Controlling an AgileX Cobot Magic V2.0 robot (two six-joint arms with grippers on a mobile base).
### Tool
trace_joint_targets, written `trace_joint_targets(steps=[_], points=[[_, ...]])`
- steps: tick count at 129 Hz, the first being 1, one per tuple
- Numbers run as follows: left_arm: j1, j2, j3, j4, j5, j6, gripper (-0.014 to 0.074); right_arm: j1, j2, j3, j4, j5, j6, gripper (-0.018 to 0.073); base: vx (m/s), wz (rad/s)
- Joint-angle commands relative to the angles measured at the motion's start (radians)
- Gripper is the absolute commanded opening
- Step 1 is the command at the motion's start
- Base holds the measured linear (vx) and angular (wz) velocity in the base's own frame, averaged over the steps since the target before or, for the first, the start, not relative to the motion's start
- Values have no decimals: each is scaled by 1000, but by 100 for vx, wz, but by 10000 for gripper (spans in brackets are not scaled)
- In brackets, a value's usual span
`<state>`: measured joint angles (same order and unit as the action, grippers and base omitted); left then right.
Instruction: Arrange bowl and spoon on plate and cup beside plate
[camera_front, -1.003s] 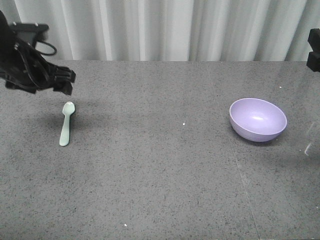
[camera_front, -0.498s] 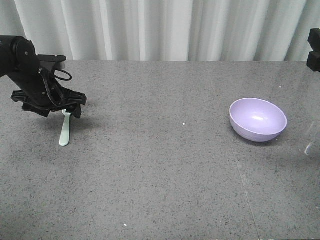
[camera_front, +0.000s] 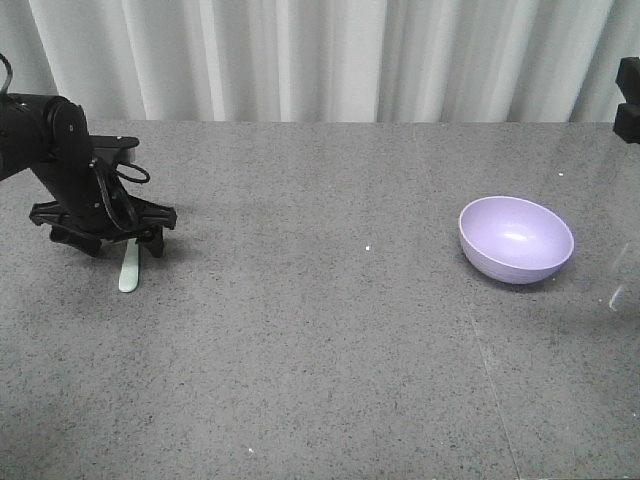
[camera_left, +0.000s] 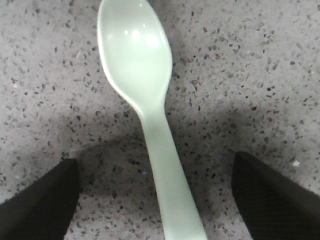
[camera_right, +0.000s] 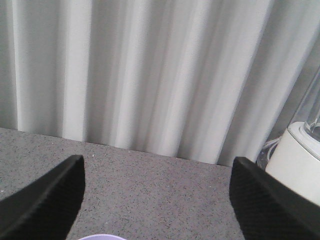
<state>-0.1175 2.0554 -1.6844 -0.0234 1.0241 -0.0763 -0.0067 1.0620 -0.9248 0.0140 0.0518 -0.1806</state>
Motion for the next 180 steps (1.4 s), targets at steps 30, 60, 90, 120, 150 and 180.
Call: trace_joint_targets(steps=[30, 60, 90, 120, 150, 180], points=[[-6, -57, -34, -3, -10, -17, 584, -3, -13, -36, -2, -75, -6, 568, 0, 0], [-6, -57, -34, -3, -7, -19, 513, -3, -13, -36, -2, -75, -6, 568, 0, 0], [-6, -57, -34, -5, -42, -28, 216, -3, -13, -36, -2, -75, -6, 568, 0, 0], [-6, -59, -34, -6, -84, -28, -9, -3, -13, -36, -2, -75, -6, 568, 0, 0], [-6, -101, -36, -6, -162, -28, -8, -3, -13, -36, -2, -75, -6, 568, 0, 0], [-7, -180, -36, -6, -219, -29, -7, -3, -13, -36, 14, -124, 7, 568, 0, 0]])
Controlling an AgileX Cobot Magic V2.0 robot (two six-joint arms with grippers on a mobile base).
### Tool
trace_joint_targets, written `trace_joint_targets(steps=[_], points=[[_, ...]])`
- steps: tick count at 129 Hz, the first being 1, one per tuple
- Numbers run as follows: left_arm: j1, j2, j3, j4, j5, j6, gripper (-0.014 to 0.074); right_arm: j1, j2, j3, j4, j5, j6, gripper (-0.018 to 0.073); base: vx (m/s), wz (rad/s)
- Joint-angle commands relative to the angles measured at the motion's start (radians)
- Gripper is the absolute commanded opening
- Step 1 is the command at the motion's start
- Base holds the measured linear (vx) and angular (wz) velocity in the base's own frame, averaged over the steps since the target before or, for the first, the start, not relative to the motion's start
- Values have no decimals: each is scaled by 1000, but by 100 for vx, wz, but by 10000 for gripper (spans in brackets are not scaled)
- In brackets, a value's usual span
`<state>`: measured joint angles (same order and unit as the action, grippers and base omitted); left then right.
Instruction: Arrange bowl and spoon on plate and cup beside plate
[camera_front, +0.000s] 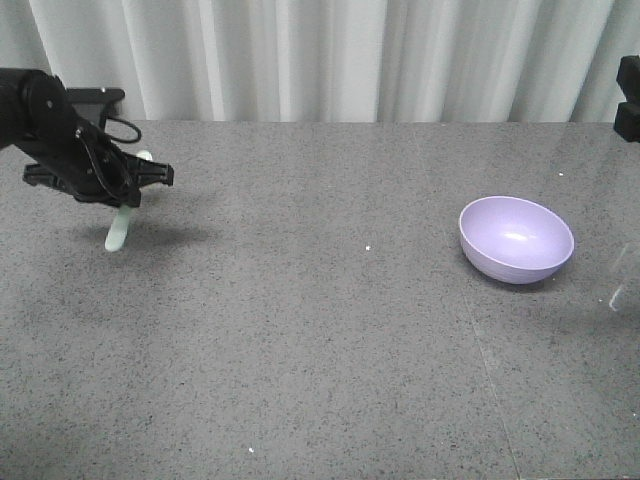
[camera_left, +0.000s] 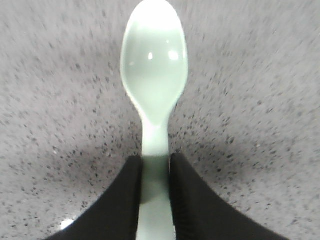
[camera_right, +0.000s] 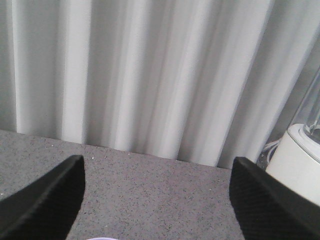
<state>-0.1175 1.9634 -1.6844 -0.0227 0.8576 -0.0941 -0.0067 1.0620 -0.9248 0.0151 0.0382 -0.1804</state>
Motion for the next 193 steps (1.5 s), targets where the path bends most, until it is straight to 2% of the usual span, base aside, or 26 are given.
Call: trace_joint_targets(steps=[1, 27, 46, 83, 92, 113, 135, 155, 174, 193], points=[[-7, -91, -36, -7, -52, -11, -7, -3, -13, -36, 18, -114, 9, 568, 0, 0], [-7, -134, -36, -7, -48, -11, -7, -4, 4, -36, 155, -124, 48, 568, 0, 0], [-7, -139, -36, -7, -41, -11, -7, -4, 7, -36, 155, -77, 48, 568, 0, 0], [-7, -139, -36, -7, -44, -11, -7, -10, 27, -52, 157, -82, 49, 558, 0, 0], [-7, -139, -36, -7, -46, -11, -7, -44, 74, -104, 182, 22, 58, 545, 0, 0], [-7, -139, -36, -7, -45, -11, -7, -184, 270, -319, 265, 390, 90, 519, 0, 0], [-7, -139, -36, -7, -50, -11, -7, -215, 478, -578, 240, 703, 51, 512, 0, 0], [-7, -139, -36, -7, -51, -11, -7, -212, 636, -731, 242, 877, 32, 512, 0, 0], [-7, -139, -36, -7, -53, -11, -7, -212, 733, -783, 248, 936, 30, 512, 0, 0], [-7, -139, -36, -7, -53, -11, -7, -212, 803, -787, 290, 970, -36, 512, 0, 0]])
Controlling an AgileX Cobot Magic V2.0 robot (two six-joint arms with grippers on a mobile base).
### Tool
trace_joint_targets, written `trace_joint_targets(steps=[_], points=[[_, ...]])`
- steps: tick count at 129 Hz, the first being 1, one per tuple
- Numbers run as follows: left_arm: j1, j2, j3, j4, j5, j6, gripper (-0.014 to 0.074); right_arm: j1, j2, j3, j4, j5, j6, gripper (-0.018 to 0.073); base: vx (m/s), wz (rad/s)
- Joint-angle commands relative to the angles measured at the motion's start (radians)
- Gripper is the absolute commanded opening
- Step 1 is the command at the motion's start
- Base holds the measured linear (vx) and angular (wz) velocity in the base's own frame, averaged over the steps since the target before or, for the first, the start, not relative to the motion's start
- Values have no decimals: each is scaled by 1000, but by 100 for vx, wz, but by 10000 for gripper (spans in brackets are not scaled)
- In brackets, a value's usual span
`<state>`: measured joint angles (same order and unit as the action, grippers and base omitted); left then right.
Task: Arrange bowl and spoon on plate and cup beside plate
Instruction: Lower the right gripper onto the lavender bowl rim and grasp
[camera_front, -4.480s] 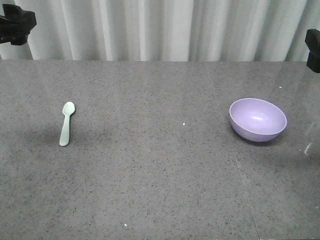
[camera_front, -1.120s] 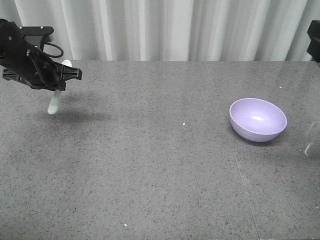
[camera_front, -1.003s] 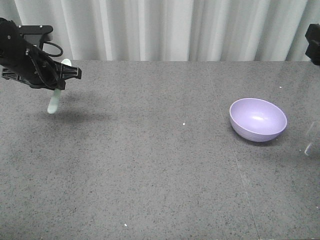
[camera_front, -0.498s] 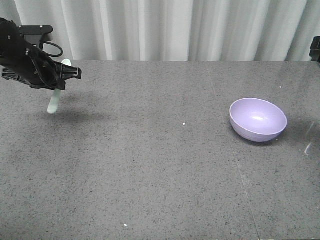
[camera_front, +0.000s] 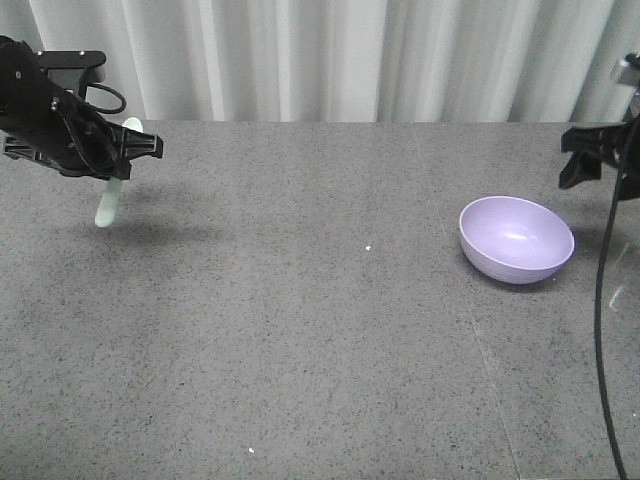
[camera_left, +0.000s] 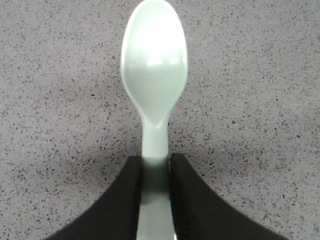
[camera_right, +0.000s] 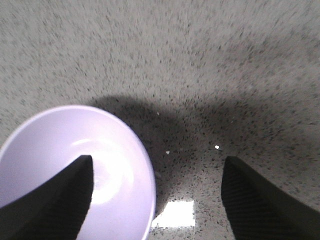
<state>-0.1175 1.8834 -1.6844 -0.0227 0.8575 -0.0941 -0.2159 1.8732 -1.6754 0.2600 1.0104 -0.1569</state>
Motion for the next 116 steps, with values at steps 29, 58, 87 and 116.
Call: trace_joint_targets(steps=[29, 58, 87, 116], points=[[-7, -59, -36, -7, -53, -11, -7, 38, 36, -37, 53, 44, -141, 507, 0, 0], [-7, -59, -36, -7, -52, -11, -7, 129, 38, -37, -76, -26, -81, 500, 0, 0], [-7, -59, -36, -7, -52, -11, -7, 135, 78, -37, -182, -14, 26, 450, 0, 0], [-7, -59, -36, -7, -52, -11, -7, 136, 119, -37, -168, -13, 11, 225, 0, 0]])
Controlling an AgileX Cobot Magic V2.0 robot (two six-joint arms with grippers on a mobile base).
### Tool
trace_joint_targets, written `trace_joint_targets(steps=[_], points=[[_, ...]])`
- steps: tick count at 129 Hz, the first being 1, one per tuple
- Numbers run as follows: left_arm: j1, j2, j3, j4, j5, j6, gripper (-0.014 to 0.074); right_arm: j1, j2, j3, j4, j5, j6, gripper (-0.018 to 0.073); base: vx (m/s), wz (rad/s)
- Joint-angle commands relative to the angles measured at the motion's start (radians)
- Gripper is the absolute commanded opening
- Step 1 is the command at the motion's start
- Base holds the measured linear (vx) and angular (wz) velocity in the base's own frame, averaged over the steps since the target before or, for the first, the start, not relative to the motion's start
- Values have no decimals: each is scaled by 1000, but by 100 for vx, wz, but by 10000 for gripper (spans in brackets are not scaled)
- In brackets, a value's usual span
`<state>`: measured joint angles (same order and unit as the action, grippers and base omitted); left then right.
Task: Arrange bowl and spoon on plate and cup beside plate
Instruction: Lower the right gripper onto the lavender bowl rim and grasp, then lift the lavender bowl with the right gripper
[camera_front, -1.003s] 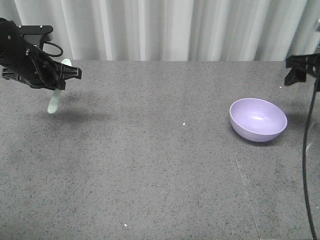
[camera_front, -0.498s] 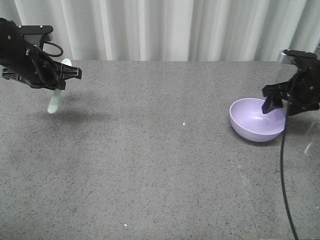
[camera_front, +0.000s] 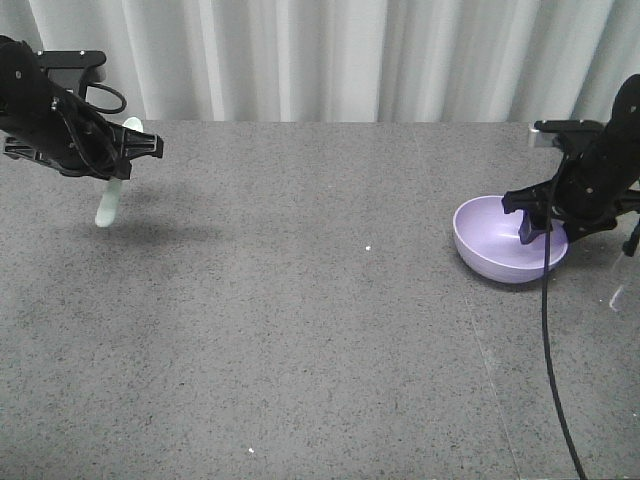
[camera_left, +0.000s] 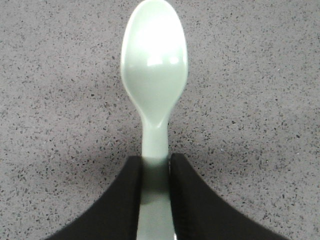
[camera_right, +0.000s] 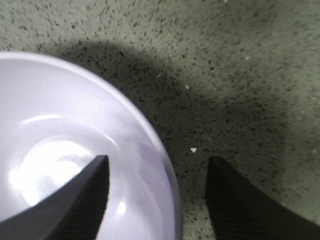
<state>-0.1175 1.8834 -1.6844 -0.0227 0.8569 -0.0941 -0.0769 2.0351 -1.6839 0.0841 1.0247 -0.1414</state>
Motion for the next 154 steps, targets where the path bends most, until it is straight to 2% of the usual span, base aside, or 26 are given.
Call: trace_joint_targets(steps=[1, 7, 8, 16, 57, 115, 154], points=[[-7, -59, -36, -7, -52, -11, -7, -3, -43, -28, 8, -28, -5, 225, 0, 0], [-7, -59, -36, -7, -52, -11, -7, -3, -41, -28, 8, -30, -5, 134, 0, 0], [-7, -59, -36, -7, -52, -11, -7, -3, -41, -28, 8, -31, -5, 88, 0, 0], [-7, -59, -36, -7, -52, -11, -7, -3, -43, -28, 8, -38, -6, -18, 0, 0], [-7, -59, -36, -7, -43, -11, -7, -4, -141, -75, 8, -36, -9, -8, 0, 0], [-7, -60, -36, -7, -49, -11, -7, -4, -479, -86, 64, -70, -9, -8, 0, 0], [-7, -187, -36, -7, -117, -10, -7, -4, -647, -85, 68, -108, -8, -8, 0, 0]])
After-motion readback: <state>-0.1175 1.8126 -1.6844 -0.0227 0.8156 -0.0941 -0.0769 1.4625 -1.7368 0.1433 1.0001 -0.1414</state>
